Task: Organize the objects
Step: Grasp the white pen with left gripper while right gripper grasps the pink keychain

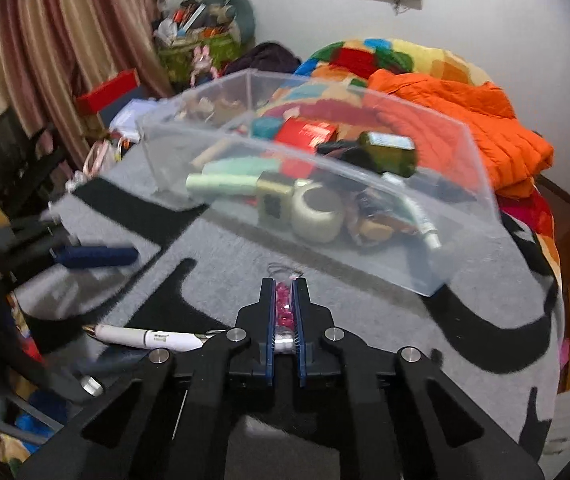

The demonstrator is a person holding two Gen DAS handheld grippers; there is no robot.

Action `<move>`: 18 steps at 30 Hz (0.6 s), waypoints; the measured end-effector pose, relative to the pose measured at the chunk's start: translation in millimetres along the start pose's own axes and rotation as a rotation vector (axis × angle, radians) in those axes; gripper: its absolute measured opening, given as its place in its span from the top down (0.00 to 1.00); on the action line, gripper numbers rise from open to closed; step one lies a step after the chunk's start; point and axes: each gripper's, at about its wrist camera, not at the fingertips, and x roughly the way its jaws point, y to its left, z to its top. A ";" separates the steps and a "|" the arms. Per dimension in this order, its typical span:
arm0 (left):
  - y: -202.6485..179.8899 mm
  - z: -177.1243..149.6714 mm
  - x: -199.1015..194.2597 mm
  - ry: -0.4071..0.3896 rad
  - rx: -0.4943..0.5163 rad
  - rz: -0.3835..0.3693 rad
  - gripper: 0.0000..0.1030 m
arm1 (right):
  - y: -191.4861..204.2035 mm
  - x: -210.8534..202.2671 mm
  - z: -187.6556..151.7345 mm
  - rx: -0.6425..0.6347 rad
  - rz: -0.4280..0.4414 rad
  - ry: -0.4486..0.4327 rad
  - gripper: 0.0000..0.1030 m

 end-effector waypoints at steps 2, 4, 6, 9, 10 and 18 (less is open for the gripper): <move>-8.6 -0.4 5.6 0.003 0.033 -0.019 0.47 | -8.1 -10.1 -0.1 0.033 -0.003 -0.025 0.93; -11.0 0.7 6.1 -0.008 0.037 -0.039 0.68 | -16.0 -21.0 -0.9 0.064 0.000 -0.051 0.93; -11.1 1.4 5.3 -0.008 0.034 -0.048 0.80 | -21.0 -29.8 -1.4 0.080 0.004 -0.063 0.93; -8.3 -2.8 1.8 -0.012 0.022 -0.035 0.87 | -21.6 -32.4 -1.5 0.068 0.021 -0.050 0.93; -6.9 -4.3 0.4 -0.012 0.016 -0.034 0.89 | -20.9 -30.6 -1.3 0.065 0.025 -0.040 0.93; 20.3 -24.5 -19.5 -0.014 -0.079 0.011 0.90 | -2.8 9.0 1.0 0.019 0.042 0.050 0.80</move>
